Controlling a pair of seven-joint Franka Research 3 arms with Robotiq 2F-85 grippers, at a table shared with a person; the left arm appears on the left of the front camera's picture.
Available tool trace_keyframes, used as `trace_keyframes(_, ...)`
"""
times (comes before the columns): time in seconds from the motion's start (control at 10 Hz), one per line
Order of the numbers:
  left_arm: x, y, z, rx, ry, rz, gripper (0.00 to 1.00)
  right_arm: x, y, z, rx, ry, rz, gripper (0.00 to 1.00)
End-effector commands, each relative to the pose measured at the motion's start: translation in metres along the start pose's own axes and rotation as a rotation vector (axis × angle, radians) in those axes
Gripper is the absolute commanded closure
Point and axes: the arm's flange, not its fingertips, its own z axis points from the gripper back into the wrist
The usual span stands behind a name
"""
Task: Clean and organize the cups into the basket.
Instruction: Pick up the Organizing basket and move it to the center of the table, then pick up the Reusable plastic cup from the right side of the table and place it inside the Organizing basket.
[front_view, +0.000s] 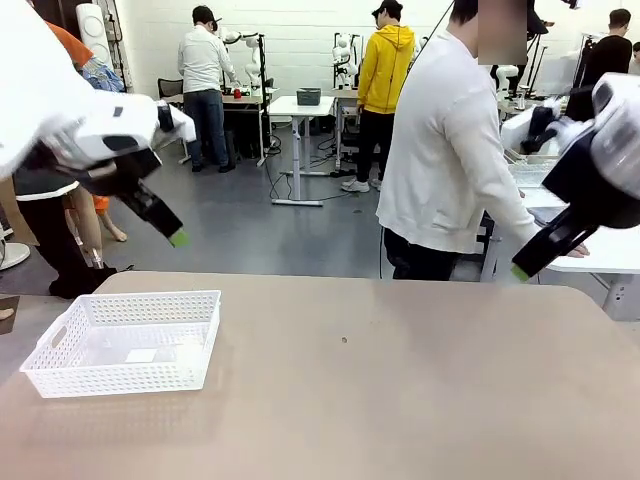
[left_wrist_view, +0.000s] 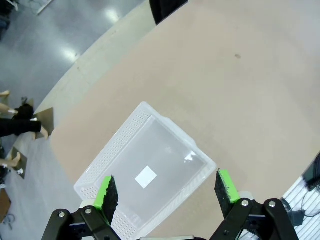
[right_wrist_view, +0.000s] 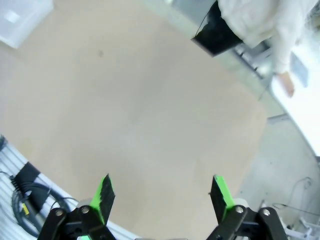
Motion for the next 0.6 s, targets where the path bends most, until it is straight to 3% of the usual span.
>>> trace_keyframes(0.0,0.001,0.002,0.021,-0.017,-0.069,0.026,0.0,0.005,0.012,0.016,-0.043,-0.003,-0.023,0.0)
trace_keyframes(0.1,-0.005,-0.008,0.021,0.312,-0.136,0.023,0.0,0.0,0.0,0.0,0.0,0.0,0.0,0.0)
trace_keyframes(0.2,0.004,0.002,0.017,-0.004,-0.034,0.014,0.0,0.0,0.0,0.0,0.0,0.0,0.0,0.0)
trace_keyframes(0.5,0.004,0.002,0.017,-0.004,-0.034,0.014,0.0,0.0,0.0,0.0,0.0,0.0,0.0,0.0)
